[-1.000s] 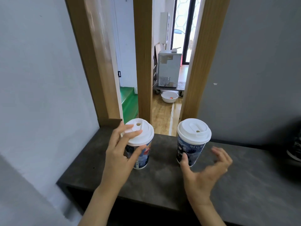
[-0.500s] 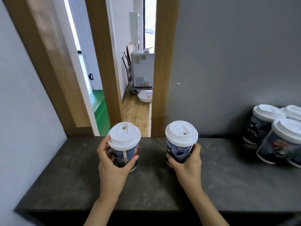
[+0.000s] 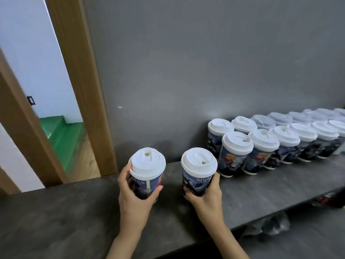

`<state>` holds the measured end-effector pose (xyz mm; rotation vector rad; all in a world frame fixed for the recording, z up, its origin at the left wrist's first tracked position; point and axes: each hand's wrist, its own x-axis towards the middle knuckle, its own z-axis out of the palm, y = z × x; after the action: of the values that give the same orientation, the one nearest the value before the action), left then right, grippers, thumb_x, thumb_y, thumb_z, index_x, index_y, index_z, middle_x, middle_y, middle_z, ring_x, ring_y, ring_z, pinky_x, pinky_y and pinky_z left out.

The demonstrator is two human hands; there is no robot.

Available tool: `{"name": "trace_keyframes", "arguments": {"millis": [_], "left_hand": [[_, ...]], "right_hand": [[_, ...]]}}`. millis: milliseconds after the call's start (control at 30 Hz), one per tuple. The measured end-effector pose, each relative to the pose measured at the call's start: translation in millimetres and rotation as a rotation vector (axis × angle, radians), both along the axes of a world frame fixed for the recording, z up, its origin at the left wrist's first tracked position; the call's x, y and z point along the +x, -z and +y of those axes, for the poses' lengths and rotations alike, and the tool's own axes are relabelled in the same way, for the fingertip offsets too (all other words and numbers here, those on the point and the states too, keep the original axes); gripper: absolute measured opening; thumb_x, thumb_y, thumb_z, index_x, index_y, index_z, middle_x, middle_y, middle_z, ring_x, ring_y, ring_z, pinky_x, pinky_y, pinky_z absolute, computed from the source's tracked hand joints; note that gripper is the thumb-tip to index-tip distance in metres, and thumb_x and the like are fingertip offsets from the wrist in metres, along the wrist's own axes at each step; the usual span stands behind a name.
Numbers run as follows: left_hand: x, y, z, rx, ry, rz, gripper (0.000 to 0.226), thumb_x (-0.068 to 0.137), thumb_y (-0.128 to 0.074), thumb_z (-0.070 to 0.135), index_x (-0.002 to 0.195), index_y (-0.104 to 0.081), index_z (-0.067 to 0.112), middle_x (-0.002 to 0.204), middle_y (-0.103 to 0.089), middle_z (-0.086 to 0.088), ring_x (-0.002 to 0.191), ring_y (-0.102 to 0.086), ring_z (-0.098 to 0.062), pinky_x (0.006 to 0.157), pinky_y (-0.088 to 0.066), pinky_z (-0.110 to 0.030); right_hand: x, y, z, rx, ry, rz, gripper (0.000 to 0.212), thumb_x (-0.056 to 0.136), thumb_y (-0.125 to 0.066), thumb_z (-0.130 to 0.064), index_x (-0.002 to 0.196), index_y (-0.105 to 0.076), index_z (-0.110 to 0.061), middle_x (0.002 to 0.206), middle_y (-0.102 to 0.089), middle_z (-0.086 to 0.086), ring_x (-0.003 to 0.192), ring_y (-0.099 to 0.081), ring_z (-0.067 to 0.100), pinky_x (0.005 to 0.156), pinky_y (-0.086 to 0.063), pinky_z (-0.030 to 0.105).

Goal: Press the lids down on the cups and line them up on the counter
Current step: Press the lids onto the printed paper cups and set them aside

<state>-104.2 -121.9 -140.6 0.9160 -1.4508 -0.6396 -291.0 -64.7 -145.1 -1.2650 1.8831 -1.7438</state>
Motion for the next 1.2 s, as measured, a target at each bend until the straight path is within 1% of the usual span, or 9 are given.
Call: {"name": "trace_keyframes", "arguments": {"millis": [67,233,467,633,733,833,967,1033,1200], "left_hand": [[-18.3,0.0,0.9,-0.003,0.013,-0.003,0.113,0.052,-0.095,0.011,0.134,-0.030,0.055,0.134,-0.043,0.037,0.126,-0.044,0.010,0.098,-0.038,-0.006],[-55.5,2.2,-2.4,0.021,0.027,0.020,0.117,0.052,-0.094,0.008,0.137,-0.029,0.056,0.134,-0.042,0.040,0.127,-0.044,0.010,0.098,-0.037,-0.005],[-77.0,1.7,-38.3,0.083,0.094,-0.002,0.119,0.059,-0.090,0.003,0.142,-0.024,0.058,0.138,-0.042,0.040,0.130,-0.041,0.010,0.098,-0.037,-0.005],[-85.8,7.9,-57.3,0.180,0.096,-0.073,0.097,0.066,-0.089,0.019,0.141,-0.033,0.046,0.136,-0.055,0.019,0.123,-0.052,0.002,0.098,-0.045,-0.022],[-95.7,11.0,-68.0,0.212,0.088,-0.103,0.073,0.067,-0.088,0.022,0.123,-0.046,0.045,0.119,-0.063,0.017,0.114,-0.060,-0.003,0.087,-0.045,-0.013],[-108.1,9.7,-76.9,0.228,0.113,-0.115,0.071,0.068,-0.088,0.021,0.125,-0.048,0.035,0.118,-0.066,0.012,0.111,-0.062,-0.003,0.088,-0.048,-0.020],[-115.6,10.5,-85.8,0.245,0.109,-0.130,0.072,0.065,-0.090,0.024,0.121,-0.048,0.041,0.112,-0.065,0.021,0.104,-0.060,0.012,0.079,-0.045,-0.004],[-115.7,12.3,-88.6,0.254,0.099,-0.147,0.073,0.064,-0.090,0.025,0.122,-0.049,0.039,0.112,-0.065,0.022,0.104,-0.059,0.012,0.078,-0.044,-0.003],[-120.7,9.2,-98.1,0.229,0.112,-0.271,0.055,0.073,-0.084,0.027,0.119,-0.056,0.015,0.113,-0.066,0.001,0.105,-0.061,-0.012,0.080,-0.044,-0.016]], "right_hand": [[-13.9,1.3,3.0,0.006,0.001,-0.007,0.074,0.062,-0.089,-0.016,0.117,-0.044,-0.036,0.120,-0.061,-0.021,0.108,-0.059,-0.008,0.086,-0.045,0.006],[-33.3,3.0,3.3,0.009,-0.026,-0.002,0.078,0.061,-0.088,-0.029,0.126,-0.044,-0.031,0.125,-0.061,-0.018,0.115,-0.058,-0.002,0.092,-0.049,0.017],[-38.3,-1.0,-17.9,-0.011,-0.039,0.036,0.087,0.067,-0.090,-0.023,0.133,-0.035,-0.036,0.132,-0.052,-0.017,0.126,-0.049,0.000,0.103,-0.041,0.021],[-41.2,7.7,-27.0,-0.039,0.014,0.067,0.090,0.066,-0.092,-0.022,0.138,-0.039,-0.022,0.132,-0.049,-0.012,0.126,-0.046,0.008,0.104,-0.034,0.018],[-44.6,14.3,-29.1,-0.060,0.075,0.043,0.094,0.061,-0.094,-0.018,0.139,-0.040,-0.014,0.130,-0.048,-0.006,0.126,-0.047,0.016,0.106,-0.038,0.031],[-46.2,15.3,-31.4,-0.101,0.135,0.058,0.098,0.054,-0.096,-0.010,0.136,-0.044,-0.008,0.125,-0.050,-0.003,0.121,-0.051,0.023,0.102,-0.041,0.038],[-46.4,16.1,-34.6,-0.135,0.168,0.055,0.098,0.047,-0.089,-0.023,0.132,-0.047,0.002,0.125,-0.056,0.010,0.117,-0.057,0.035,0.097,-0.049,0.053],[-46.8,15.8,-34.3,-0.140,0.154,0.051,0.098,0.047,-0.092,-0.018,0.132,-0.047,0.001,0.123,-0.055,0.008,0.117,-0.056,0.033,0.097,-0.048,0.051],[-46.9,11.0,-29.8,-0.114,0.158,0.104,0.093,0.053,-0.097,-0.006,0.132,-0.047,0.004,0.125,-0.044,0.008,0.121,-0.044,0.020,0.102,-0.032,0.022]]}}
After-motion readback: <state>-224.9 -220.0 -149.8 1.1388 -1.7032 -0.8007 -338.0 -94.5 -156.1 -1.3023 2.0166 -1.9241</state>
